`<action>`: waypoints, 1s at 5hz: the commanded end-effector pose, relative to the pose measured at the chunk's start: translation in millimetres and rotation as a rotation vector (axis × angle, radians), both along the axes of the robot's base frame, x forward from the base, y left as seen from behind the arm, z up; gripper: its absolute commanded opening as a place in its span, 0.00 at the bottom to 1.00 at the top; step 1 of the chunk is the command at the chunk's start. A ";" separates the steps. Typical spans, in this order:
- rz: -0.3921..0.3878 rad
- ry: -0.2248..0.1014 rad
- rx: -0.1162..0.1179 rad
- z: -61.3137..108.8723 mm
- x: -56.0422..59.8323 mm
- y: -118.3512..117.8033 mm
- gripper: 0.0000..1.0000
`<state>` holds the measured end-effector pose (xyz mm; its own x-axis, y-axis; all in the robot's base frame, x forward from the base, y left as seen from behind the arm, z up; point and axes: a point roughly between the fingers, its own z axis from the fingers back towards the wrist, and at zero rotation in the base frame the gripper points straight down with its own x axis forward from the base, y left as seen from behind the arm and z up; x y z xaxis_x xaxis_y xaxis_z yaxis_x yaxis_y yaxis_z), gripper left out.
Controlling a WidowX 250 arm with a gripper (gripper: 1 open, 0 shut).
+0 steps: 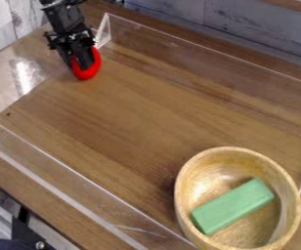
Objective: Move the red object to the left side of the table
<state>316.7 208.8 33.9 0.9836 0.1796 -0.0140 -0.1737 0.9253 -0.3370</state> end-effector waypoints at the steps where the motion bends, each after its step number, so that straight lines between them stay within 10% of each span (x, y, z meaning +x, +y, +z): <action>1: 0.059 -0.061 0.060 31.3 -3.0 9.9 0.00; 5: 0.239 -0.048 0.045 37.1 -13.8 8.3 0.00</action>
